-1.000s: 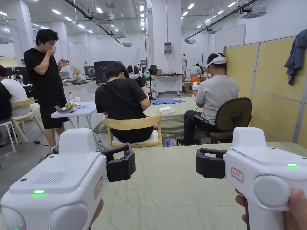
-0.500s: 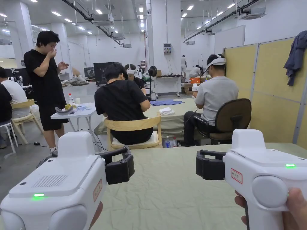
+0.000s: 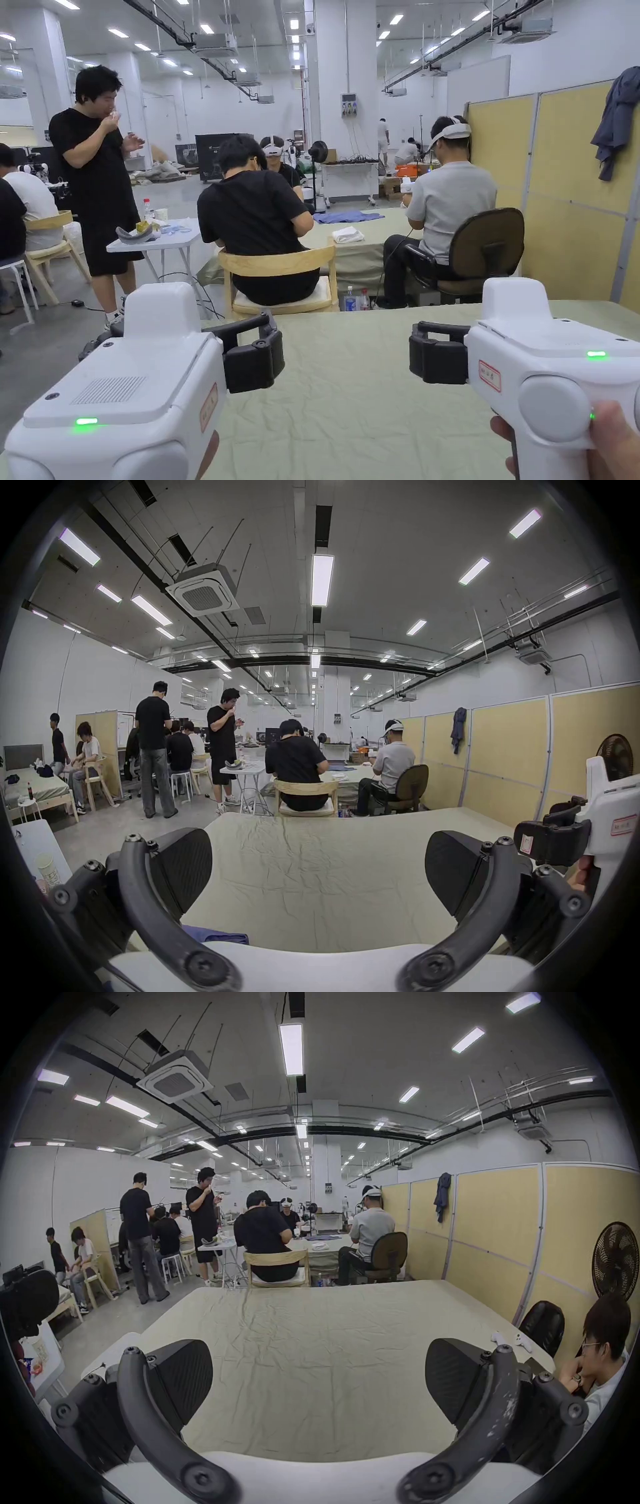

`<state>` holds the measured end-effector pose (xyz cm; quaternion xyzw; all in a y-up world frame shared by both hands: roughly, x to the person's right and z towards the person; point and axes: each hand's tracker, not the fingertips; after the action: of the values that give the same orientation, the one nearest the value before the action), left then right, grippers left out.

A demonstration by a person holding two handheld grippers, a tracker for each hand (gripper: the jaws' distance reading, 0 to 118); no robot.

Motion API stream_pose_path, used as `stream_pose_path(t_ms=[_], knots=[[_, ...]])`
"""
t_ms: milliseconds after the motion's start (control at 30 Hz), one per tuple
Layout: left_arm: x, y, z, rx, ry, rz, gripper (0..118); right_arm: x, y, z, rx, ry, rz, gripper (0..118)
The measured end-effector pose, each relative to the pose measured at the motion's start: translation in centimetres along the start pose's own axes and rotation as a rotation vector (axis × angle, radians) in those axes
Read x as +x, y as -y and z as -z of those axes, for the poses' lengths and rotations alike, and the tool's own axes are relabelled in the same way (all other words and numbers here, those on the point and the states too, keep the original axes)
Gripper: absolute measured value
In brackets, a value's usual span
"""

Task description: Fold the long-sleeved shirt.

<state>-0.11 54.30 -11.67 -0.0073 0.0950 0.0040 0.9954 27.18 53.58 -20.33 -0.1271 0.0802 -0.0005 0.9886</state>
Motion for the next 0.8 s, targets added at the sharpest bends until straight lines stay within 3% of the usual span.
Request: stream_pose_path(t_ms=[533, 667, 800], knots=[[-0.12, 0.21, 0.3, -0.025, 0.043, -0.031, 118, -0.28, -0.02, 0.01, -0.001, 0.0, -0.013, 118], [0.36, 0.39, 0.32, 0.0, -0.009, 0.056, 118, -0.36, -0.05, 0.15, -0.004, 0.003, -0.016, 118], [-0.03, 0.42, 0.41, -0.017, 0.013, 0.012, 118, -0.3, -0.03, 0.13, 0.001, 0.011, -0.01, 118]])
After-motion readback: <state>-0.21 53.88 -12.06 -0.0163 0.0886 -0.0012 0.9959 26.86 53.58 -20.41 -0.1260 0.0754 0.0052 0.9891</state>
